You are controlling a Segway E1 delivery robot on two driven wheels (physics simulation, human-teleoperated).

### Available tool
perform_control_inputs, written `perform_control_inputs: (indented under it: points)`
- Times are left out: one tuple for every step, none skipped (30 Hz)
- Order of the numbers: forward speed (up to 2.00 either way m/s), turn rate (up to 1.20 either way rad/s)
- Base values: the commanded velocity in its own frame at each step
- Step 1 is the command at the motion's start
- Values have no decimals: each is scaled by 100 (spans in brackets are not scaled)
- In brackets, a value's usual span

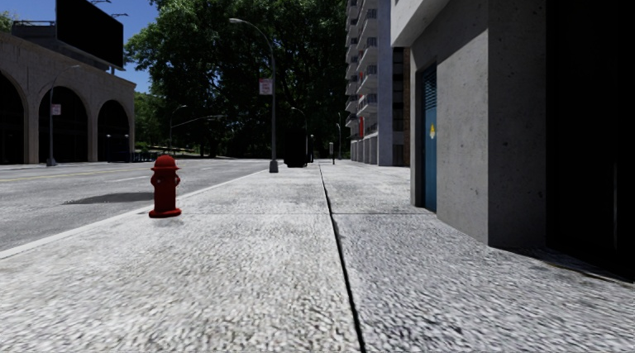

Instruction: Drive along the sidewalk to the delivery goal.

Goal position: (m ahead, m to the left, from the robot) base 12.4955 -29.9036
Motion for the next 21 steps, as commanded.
perform_control_inputs:
  points:
    - [200,0]
    - [200,0]
    - [200,0]
    - [200,0]
    - [200,0]
    - [200,0]
    - [200,0]
    - [200,0]
    - [200,0]
    - [200,0]
    - [200,0]
    - [200,0]
    - [200,0]
    - [200,0]
    - [200,0]
    - [200,0]
    - [200,0]
    - [200,0]
    - [200,0]
    - [200,0]
    - [200,0]
